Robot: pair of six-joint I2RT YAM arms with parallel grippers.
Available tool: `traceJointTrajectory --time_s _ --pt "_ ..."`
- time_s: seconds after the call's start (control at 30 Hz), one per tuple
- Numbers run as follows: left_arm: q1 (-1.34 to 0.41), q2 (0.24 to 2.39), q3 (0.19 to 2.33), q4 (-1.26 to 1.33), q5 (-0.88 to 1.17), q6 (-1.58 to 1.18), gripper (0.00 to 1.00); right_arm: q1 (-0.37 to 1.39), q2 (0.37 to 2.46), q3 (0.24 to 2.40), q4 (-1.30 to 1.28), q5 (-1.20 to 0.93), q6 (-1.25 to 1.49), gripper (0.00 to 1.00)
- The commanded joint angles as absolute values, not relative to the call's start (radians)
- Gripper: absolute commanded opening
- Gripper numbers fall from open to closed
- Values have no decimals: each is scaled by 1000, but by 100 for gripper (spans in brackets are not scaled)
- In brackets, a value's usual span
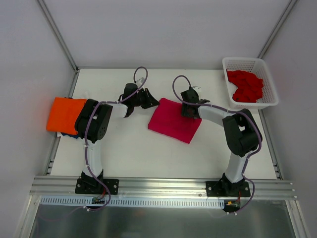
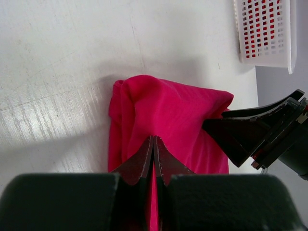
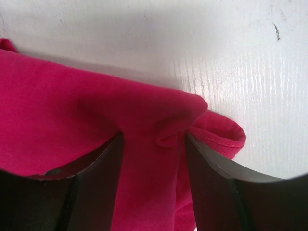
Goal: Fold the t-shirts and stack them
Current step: Fold the tshirt
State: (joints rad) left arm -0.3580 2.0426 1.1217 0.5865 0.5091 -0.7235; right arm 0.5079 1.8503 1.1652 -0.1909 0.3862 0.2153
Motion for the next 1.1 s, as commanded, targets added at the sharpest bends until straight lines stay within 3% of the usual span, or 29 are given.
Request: traceJointTrajectory --time_s 0.0,0.13,0.2,0.43,0.73,0.97,1.07 --pt "-350 2000 1144 624 535 -724 0 502 1859 1203 -167 373 209 57" --pt "-350 2014 1152 624 543 -729 0 502 1858 1201 -167 368 212 59" --pt "-350 2013 1150 623 543 -727 7 500 1856 1198 -167 370 209 62" --pt "-350 1980 1129 554 465 -672 57 502 1850 1195 -167 364 212 63" --pt "-350 1986 1149 522 465 -660 54 502 1853 1190 -163 359 218 62" --pt "-350 2006 1160 545 495 -676 43 502 1861 1183 -152 353 218 58" --pt "-350 2011 1163 548 502 -680 31 502 1864 1184 -146 348 219 53"
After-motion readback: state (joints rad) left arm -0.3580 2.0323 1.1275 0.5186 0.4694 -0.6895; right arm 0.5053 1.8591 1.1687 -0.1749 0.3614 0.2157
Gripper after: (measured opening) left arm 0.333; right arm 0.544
